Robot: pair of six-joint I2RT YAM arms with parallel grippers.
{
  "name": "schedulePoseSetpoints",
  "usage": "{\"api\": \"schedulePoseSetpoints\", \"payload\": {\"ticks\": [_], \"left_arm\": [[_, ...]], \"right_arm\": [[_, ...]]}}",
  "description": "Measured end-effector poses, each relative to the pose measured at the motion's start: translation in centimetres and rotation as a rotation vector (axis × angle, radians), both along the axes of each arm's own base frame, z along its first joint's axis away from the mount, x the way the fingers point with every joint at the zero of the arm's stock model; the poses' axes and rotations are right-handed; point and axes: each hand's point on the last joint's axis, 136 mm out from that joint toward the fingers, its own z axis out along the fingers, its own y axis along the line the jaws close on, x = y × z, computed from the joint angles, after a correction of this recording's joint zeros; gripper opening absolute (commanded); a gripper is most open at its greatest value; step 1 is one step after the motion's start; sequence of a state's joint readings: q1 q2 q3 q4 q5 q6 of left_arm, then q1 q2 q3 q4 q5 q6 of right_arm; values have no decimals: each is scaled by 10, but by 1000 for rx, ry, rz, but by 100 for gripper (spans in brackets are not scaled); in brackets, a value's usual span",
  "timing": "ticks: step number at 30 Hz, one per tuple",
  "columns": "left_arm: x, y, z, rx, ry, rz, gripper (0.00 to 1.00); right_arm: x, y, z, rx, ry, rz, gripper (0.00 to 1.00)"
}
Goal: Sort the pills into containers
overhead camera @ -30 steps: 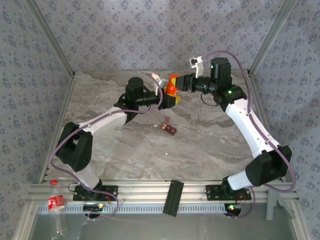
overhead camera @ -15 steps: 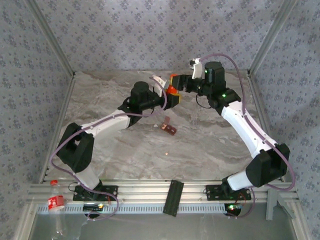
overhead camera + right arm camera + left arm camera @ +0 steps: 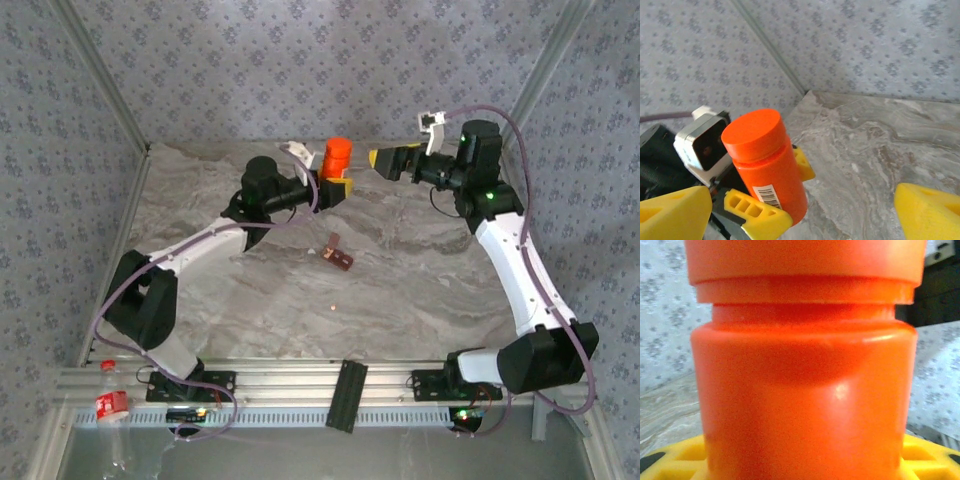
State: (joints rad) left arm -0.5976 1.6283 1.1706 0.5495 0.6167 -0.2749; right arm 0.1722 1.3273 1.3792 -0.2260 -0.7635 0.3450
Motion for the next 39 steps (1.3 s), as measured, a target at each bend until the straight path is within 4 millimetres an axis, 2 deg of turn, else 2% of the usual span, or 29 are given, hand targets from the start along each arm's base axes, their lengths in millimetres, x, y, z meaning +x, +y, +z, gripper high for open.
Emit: {"api": "schedulePoseSetpoints", "payload": {"ticks": [5, 9, 18, 22, 30, 39], "left_arm": [[-25, -9, 15, -2, 3, -166, 0], [-36, -11, 23, -5, 3, -240, 0], [-44, -13, 15, 12, 40, -296, 0], [-44, -14, 12, 17, 51, -299, 0], [-42, -14, 9, 22, 63, -292, 0], [-30, -14, 7, 11, 76, -217, 0]], "right_arm": [[-2, 16, 11, -8, -17, 120, 94], [-5, 27, 13, -11, -15, 181, 92], [-14, 49, 15, -17, -15, 261, 86], [-13, 53, 11, -21, -3, 273, 78], [-15, 57, 10, -26, -6, 291, 51], [-8, 59, 5, -29, -44, 244, 40]]}}
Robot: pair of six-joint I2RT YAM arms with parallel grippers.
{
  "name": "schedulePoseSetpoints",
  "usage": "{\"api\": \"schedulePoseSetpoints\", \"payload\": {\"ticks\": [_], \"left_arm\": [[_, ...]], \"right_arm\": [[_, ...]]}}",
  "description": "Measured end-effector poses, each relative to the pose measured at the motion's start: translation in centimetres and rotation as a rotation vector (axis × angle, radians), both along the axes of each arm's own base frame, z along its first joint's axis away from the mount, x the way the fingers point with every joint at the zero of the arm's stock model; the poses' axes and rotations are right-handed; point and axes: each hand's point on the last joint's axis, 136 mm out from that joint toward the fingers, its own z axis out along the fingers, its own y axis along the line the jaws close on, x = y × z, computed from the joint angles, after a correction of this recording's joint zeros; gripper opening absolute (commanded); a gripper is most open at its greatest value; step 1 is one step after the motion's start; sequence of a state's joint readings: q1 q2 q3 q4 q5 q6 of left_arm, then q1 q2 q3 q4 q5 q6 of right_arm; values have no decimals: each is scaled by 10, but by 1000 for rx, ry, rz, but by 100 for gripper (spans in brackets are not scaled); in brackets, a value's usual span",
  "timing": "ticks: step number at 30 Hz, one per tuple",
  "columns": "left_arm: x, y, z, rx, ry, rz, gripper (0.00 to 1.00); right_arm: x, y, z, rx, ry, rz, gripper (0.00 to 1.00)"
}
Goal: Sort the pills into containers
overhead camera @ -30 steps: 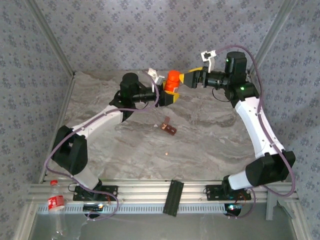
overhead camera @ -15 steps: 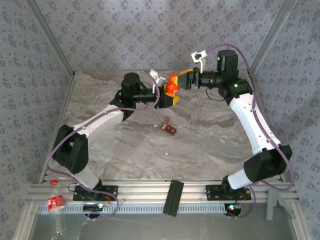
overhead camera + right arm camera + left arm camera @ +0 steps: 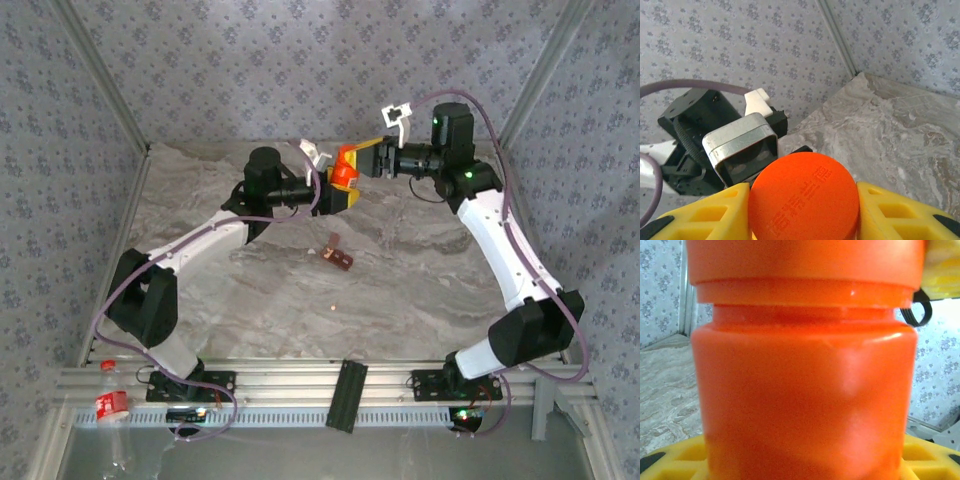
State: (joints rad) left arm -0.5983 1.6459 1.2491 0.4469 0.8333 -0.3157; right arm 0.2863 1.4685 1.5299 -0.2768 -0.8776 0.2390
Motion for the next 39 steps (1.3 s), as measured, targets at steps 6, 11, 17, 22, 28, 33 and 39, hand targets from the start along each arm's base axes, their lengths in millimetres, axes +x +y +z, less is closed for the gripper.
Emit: {"api": "schedulePoseSetpoints", "payload": {"ticks": [6, 11, 17, 22, 28, 33, 39], "left_arm": [[8, 1, -9, 11, 12, 61, 0], [20, 1, -15, 27, 8, 149, 0], [33, 0, -26, 81, -31, 272, 0], [41, 1, -34, 131, -60, 351, 0], [45, 2, -35, 151, -86, 396, 0], [42, 2, -25, 138, -123, 400, 0], [33, 0, -13, 110, -156, 352, 0]], "right_arm": [[9, 5, -8, 1, -24, -79, 39], [19, 8, -13, 16, -36, -167, 38], [29, 10, -19, 20, -33, -256, 38], [34, 9, -25, 9, -17, -293, 39], [36, 8, -26, 8, -11, -306, 65], [35, -2, -24, 25, 16, -315, 81], [16, -27, -1, 64, -5, -287, 87]]}}
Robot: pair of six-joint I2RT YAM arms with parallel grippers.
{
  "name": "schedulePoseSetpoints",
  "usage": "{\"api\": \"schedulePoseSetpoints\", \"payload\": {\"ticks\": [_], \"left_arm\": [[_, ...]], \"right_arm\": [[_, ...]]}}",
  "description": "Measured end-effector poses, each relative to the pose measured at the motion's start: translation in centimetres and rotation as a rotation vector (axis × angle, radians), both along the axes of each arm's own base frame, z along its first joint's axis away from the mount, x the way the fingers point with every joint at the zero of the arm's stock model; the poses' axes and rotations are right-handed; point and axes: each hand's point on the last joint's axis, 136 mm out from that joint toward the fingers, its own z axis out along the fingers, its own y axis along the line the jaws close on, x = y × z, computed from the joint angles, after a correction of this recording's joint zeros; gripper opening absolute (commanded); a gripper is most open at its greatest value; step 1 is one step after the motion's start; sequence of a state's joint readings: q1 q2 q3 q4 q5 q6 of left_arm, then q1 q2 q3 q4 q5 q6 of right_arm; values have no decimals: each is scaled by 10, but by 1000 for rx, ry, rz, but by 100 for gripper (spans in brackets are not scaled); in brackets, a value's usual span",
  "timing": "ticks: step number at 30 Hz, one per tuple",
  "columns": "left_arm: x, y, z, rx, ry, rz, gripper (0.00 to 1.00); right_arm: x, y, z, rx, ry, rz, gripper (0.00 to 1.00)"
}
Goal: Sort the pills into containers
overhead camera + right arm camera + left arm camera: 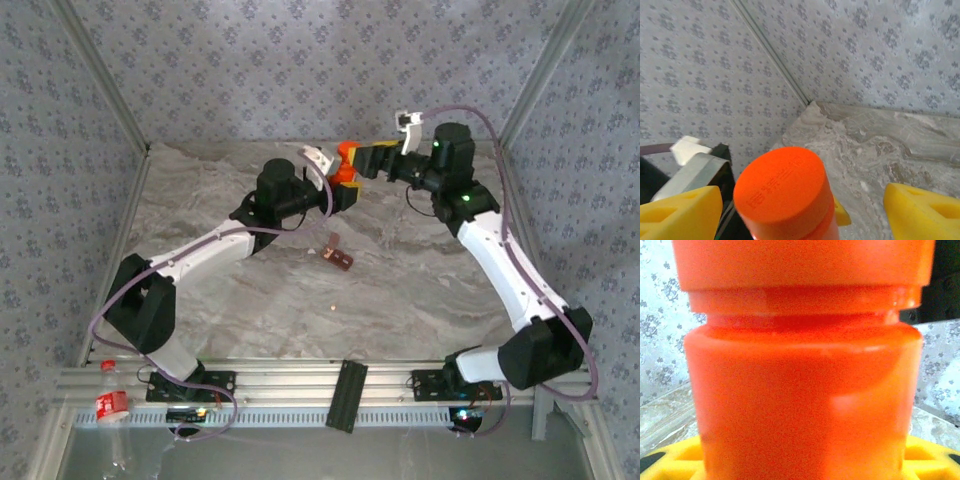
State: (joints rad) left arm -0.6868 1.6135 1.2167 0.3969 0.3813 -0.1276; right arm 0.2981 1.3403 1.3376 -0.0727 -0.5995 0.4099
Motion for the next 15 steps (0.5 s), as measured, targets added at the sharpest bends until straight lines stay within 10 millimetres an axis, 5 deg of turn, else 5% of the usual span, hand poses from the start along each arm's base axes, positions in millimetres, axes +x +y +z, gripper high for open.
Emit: {"api": "schedulePoseSetpoints", "payload": {"ticks": [7, 15], "left_arm": [[-7, 7, 4, -17, 5, -114, 0], [-34, 0, 8, -14, 45, -295, 0]], "right_arm": [[-19, -11, 16, -6, -31, 111, 92], [-24, 5, 19, -6, -15, 264, 92]]}}
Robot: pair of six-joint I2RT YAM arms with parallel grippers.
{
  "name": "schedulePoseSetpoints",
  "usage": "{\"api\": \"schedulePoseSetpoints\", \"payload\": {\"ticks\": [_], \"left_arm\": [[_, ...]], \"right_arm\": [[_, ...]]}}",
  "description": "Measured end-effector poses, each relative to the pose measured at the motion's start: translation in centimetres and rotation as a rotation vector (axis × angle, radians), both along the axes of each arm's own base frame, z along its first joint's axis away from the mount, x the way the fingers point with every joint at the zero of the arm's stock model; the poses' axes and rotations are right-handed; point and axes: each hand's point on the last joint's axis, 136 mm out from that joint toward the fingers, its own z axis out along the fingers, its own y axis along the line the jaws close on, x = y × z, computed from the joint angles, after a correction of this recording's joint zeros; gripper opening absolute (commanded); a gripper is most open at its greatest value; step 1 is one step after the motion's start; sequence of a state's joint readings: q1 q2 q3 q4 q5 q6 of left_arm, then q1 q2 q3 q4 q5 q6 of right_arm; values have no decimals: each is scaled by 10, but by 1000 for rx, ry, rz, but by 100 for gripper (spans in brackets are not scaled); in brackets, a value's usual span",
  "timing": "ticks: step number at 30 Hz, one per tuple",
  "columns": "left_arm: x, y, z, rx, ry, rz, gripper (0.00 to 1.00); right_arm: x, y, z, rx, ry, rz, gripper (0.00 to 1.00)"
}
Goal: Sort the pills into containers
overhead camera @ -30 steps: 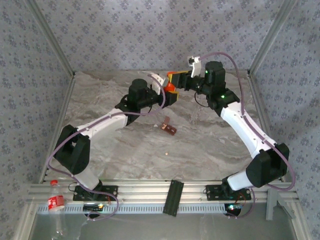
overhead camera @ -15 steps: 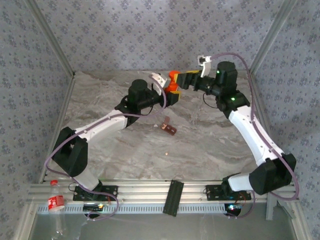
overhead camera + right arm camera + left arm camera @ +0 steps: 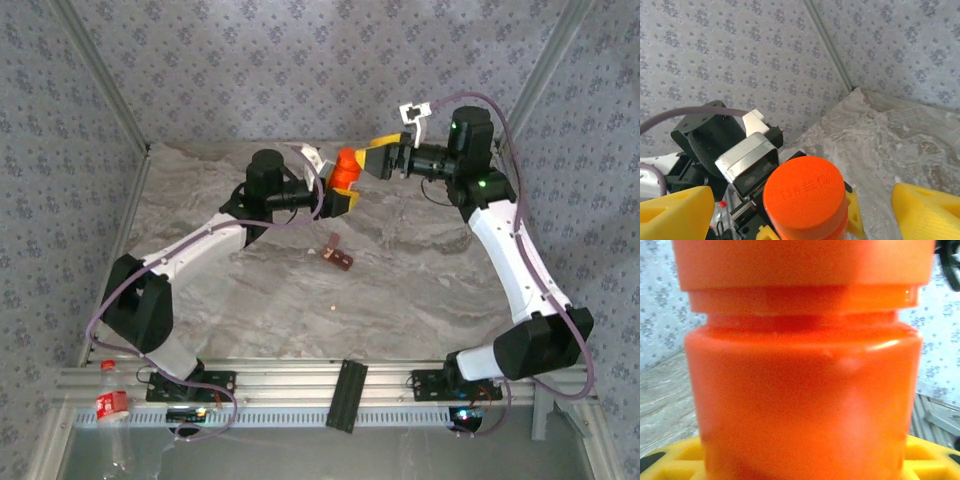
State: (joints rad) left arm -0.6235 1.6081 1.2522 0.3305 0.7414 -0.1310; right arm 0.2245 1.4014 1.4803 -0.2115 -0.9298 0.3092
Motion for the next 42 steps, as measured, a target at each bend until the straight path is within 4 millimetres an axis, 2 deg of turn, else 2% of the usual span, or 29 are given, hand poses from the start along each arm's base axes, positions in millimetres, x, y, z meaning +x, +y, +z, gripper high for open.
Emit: {"api": "schedulePoseSetpoints", "payload": {"ticks": [4, 8, 17, 28, 34, 42], "left_arm": [[-6, -2, 6, -8, -4, -41, 0], [-10, -2, 3, -2, 9, -60, 0], [-10, -2, 3, -2, 11, -58, 0], [2, 0, 2, -19, 33, 14, 0], [14, 5, -9, -25, 56, 95, 0], [32, 9, -14, -40, 71, 235, 0]], "right_arm": [[-2, 8, -8, -10, 24, 38, 90], [-5, 14, -14, -20, 42, 61, 82], [-7, 17, -15, -28, 34, 74, 52], [0, 23, -18, -39, -9, 15, 40], [11, 32, -28, -39, -28, -81, 38], [28, 42, -32, 12, -61, -225, 38]]}}
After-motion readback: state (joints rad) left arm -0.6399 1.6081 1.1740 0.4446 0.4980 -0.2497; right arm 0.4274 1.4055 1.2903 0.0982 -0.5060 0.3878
